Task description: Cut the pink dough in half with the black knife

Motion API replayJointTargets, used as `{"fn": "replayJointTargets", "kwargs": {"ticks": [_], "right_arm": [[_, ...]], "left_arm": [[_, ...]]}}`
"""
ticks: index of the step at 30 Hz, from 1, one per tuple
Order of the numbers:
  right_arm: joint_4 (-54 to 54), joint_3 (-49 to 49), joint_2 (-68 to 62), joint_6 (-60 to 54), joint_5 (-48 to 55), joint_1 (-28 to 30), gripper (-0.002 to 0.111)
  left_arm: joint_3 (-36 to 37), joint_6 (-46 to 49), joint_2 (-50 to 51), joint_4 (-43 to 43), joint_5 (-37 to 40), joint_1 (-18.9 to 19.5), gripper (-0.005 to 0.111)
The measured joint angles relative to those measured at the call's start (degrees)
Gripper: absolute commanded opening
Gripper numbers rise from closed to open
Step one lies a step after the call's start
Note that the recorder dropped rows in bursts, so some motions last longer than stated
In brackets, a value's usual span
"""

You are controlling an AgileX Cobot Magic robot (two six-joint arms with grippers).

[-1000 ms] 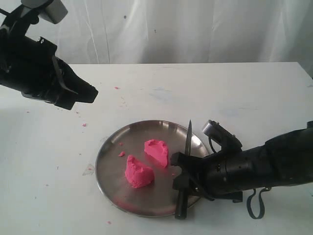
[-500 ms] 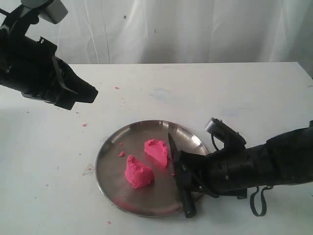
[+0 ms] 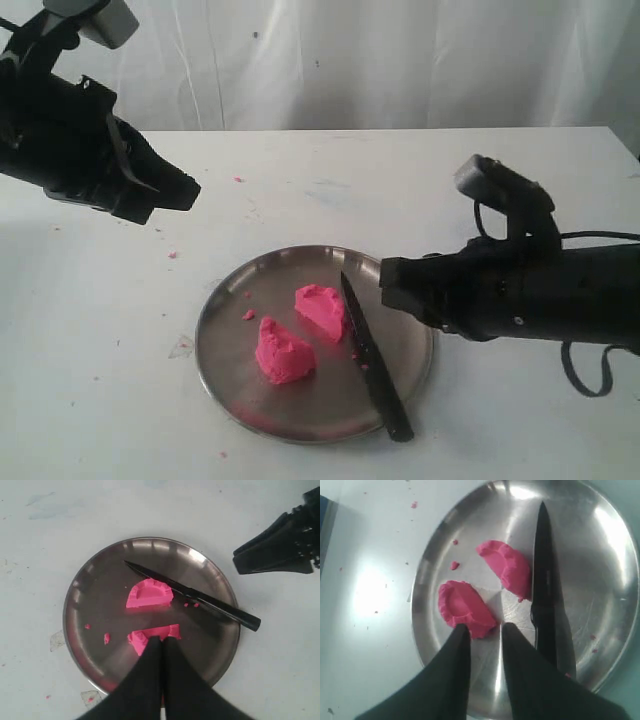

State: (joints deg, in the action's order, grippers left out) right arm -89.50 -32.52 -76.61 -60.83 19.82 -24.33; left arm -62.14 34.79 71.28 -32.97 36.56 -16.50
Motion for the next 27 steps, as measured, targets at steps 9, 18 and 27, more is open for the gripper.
{"fn": "replayJointTargets", "kwargs": {"ticks": [9,18,27], "right_arm": [[2.3,4.7,27.6,-4.2,12.3,0.0,0.000],[2.5,4.8,53.9,-5.2,17.3,0.0,0.000],[2.8,4.8,66.6,-5.3,17.4,0.0,0.000]], "left_arm": [[0.0,0.0,0.0,0.0,0.0,0.0,0.000],[0.0,0.0,0.0,0.0,0.0,0.0,0.000],[0.0,0.0,0.0,0.0,0.0,0.0,0.000]]}}
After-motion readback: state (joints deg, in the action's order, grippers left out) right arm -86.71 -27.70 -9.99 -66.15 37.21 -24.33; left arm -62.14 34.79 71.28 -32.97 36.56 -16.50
